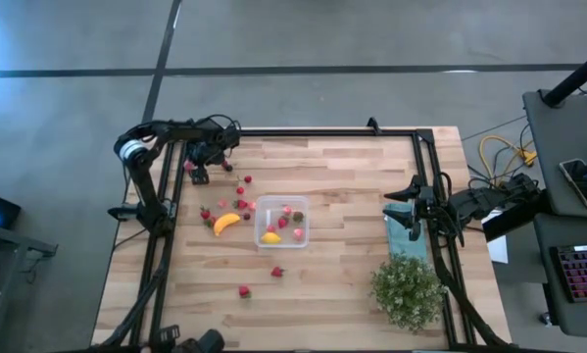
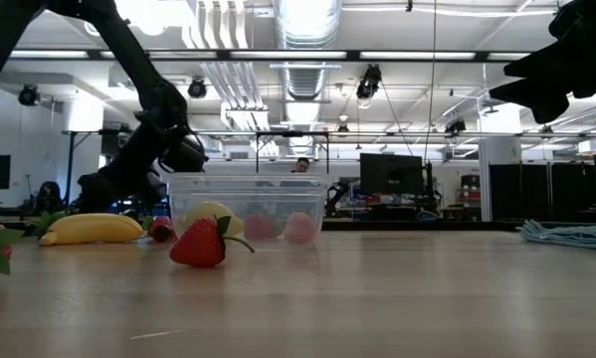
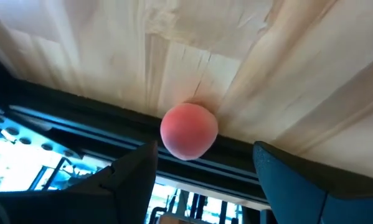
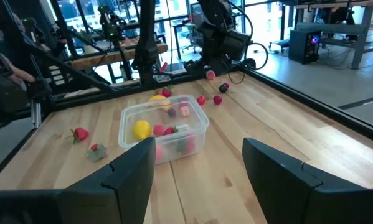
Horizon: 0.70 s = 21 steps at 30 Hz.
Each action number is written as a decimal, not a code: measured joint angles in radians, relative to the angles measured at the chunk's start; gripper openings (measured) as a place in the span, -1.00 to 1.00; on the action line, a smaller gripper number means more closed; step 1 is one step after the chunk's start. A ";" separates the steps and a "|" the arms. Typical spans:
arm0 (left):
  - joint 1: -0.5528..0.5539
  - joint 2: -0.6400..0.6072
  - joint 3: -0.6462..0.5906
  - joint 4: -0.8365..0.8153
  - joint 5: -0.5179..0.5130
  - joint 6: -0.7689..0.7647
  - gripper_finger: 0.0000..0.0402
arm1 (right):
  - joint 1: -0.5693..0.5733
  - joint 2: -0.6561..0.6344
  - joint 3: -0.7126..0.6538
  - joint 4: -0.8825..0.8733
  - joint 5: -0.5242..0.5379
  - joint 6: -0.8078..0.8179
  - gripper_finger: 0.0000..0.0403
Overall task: Pick and placing Produce into tupperware
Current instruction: Put the peach into the transparent bin
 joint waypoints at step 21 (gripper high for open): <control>0.028 0.108 0.036 -0.003 -0.030 0.074 0.24 | 0.000 0.000 0.000 0.000 0.000 0.000 0.16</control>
